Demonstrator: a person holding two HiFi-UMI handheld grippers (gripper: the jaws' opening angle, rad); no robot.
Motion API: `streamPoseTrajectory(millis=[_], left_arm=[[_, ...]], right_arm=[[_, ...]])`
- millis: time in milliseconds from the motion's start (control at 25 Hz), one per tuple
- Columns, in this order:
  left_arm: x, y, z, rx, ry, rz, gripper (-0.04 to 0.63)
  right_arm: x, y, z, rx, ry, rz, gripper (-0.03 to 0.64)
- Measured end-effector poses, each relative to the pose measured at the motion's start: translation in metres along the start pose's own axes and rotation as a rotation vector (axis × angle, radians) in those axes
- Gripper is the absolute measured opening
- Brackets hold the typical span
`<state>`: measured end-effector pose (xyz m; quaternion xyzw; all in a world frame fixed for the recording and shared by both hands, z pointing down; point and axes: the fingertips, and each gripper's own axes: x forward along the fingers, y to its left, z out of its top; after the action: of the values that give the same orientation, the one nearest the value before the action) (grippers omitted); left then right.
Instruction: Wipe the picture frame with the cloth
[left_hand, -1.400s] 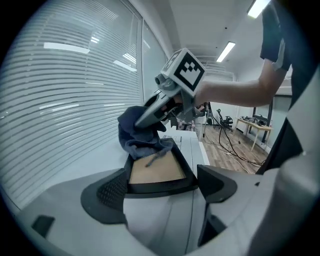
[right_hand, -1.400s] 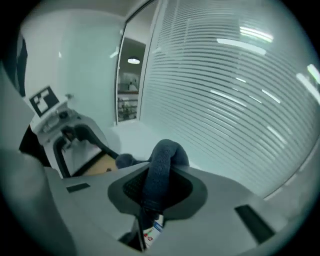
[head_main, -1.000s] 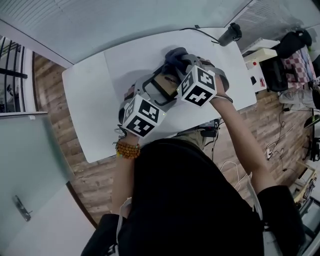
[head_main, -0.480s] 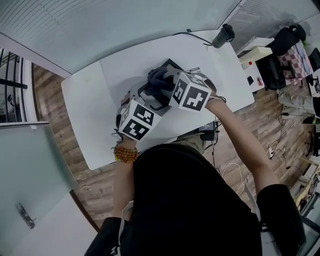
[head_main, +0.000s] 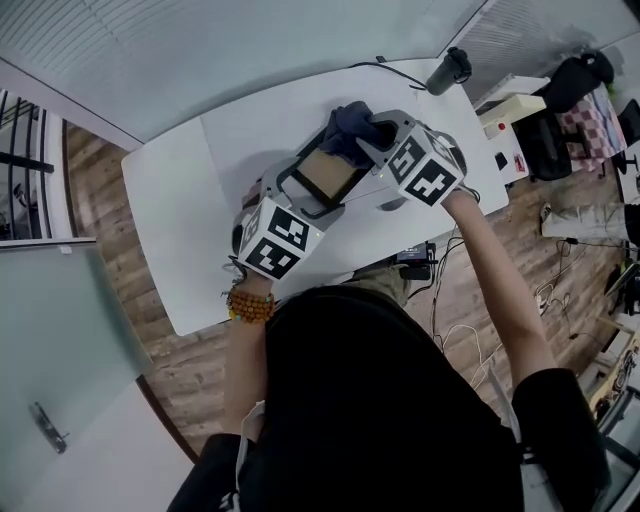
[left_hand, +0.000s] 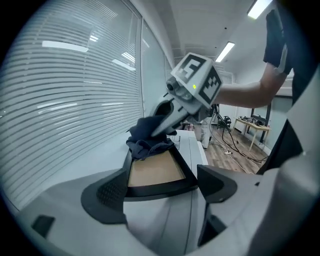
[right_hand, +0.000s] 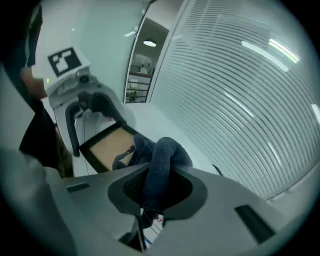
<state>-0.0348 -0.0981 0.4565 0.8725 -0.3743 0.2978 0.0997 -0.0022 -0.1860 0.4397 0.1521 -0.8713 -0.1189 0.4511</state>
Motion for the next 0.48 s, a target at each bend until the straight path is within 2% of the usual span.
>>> streamPoseTrajectory(millis=[160,200,400,480], left_arm=[[0.002,0.001,0.002,-0.007,0.002,-0.009,0.440],[0.002,0.001,0.001,-0.009,0.003,-0.009,0.440],[0.002,0.002,-0.003,-0.020,0.027,-0.001,0.442],[0.001,0.002,-0.004,-0.019,0.035,0.000,0.440]], right_arm=[[0.019,0.025,-0.004,-0.128,0.054,-0.085,0.038],[0.021,0.028,-0.004,-0.146,0.071,-0.083,0.037],[0.018,0.035,0.001,-0.040,0.068,0.096,0.037],[0.015,0.041,0.004,-0.021,0.054,0.140,0.037]])
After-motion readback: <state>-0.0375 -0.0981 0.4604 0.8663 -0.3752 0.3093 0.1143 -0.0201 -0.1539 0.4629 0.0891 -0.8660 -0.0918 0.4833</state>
